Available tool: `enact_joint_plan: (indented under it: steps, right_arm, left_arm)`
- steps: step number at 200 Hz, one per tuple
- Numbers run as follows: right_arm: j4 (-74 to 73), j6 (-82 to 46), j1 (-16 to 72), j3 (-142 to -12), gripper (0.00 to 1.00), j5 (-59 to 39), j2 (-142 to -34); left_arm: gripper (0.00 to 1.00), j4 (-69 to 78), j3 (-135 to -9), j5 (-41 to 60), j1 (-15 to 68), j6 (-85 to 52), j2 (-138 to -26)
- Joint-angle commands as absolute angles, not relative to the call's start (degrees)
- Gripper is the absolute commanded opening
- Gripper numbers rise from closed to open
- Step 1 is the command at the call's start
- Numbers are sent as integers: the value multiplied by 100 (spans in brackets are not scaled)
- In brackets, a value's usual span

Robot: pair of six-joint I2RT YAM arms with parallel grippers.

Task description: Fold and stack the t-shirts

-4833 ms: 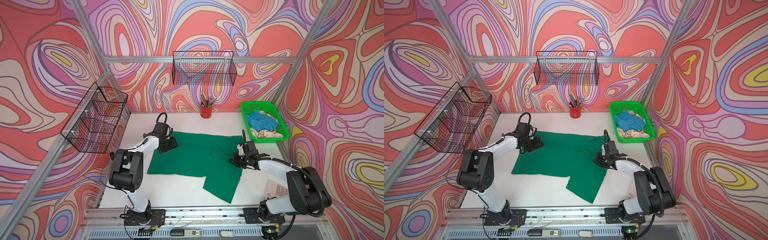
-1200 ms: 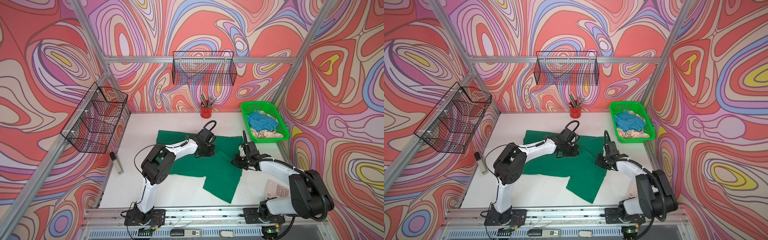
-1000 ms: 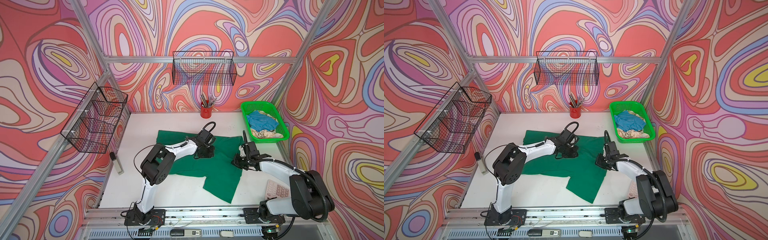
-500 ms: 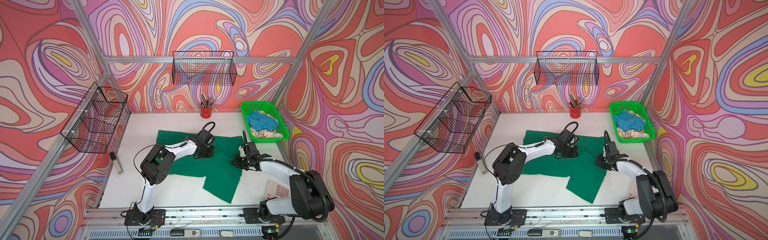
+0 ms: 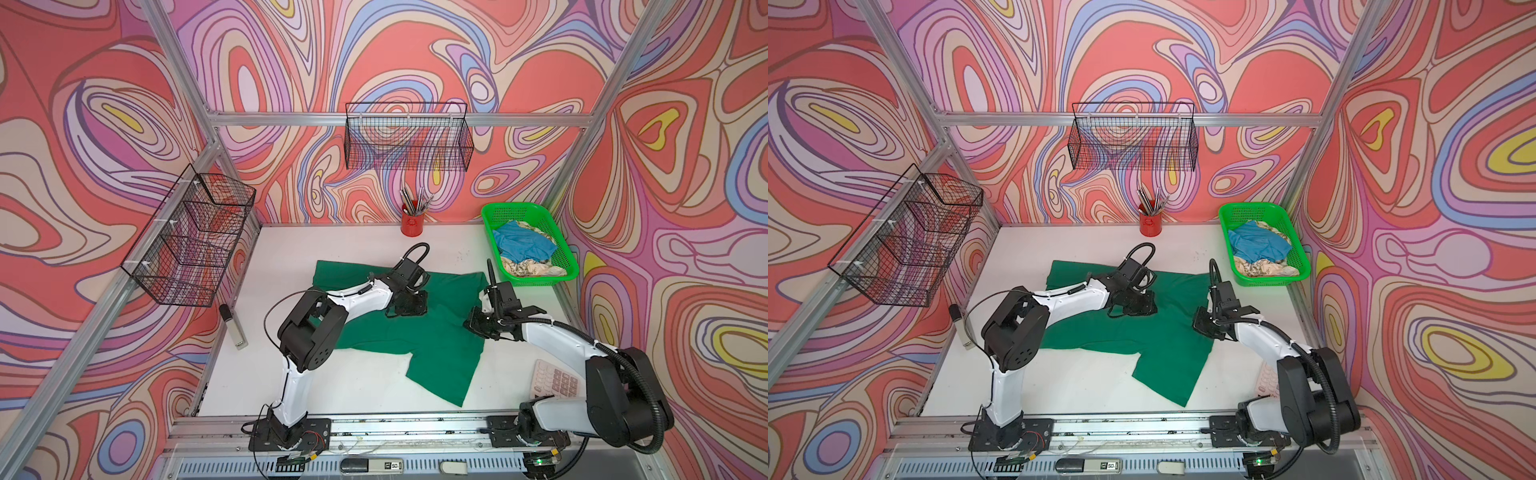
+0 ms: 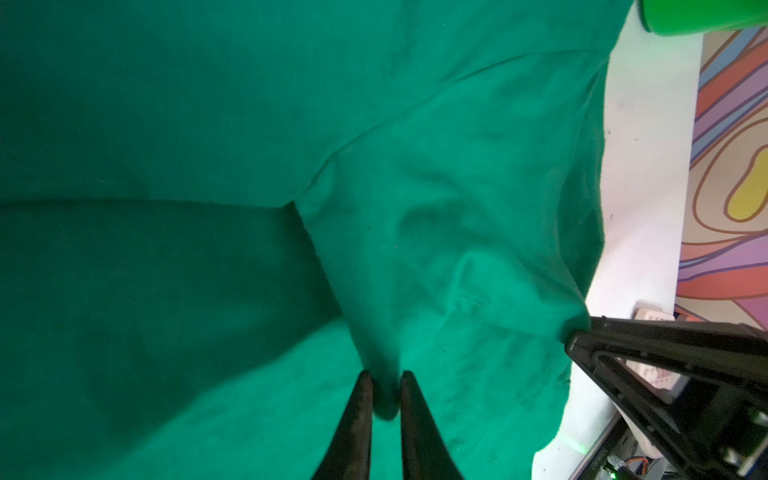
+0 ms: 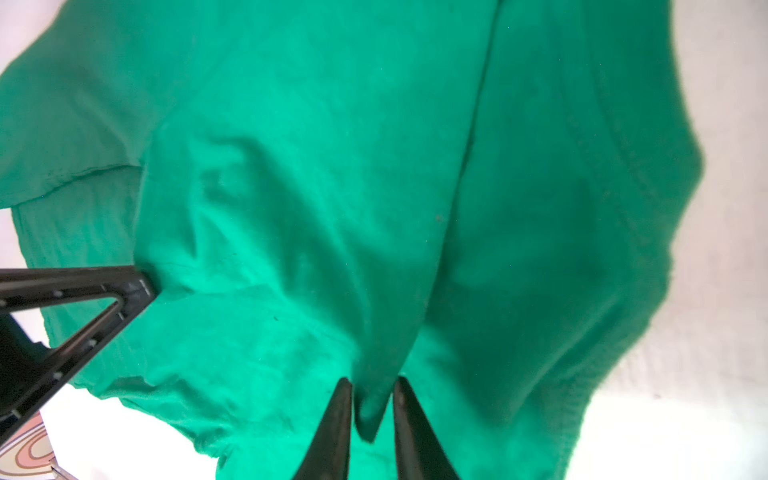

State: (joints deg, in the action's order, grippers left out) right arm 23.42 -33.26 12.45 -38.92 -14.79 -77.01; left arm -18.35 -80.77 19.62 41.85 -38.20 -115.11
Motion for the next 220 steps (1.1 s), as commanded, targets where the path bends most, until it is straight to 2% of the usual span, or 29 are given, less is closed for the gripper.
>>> enact_joint_plan:
  steps: [1, 27, 59, 111, 146, 220]
  right_arm:
    - [2573, -3208, 1257, -4168, 23, -1323, -7556]
    - [2624, -3154, 1257, -4351, 30, -1352, -7602]
    - [2625, -3086, 1261, -4480, 31, -1416, -7718]
    - [2787, -3083, 1257, -4674, 32, -1315, -7604]
    - [2138, -3150, 1257, -4473, 31, -1489, -8176]
    - [1938, -2708, 1257, -4368, 31, -899, -8933]
  left_arm:
    - [24, -1976, -8007, 1907, 4162, -3863, -11123]
    - [30, -2124, -8049, 1816, 4158, -3824, -11010]
    - [31, -2223, -8227, 1778, 4158, -3842, -11041]
    - [33, -2188, -8811, 1961, 4183, -3898, -11545]
    - [33, -2336, -9250, 2229, 4260, -3848, -12041]
    - [34, -2549, -8831, 2132, 4368, -3611, -12014]
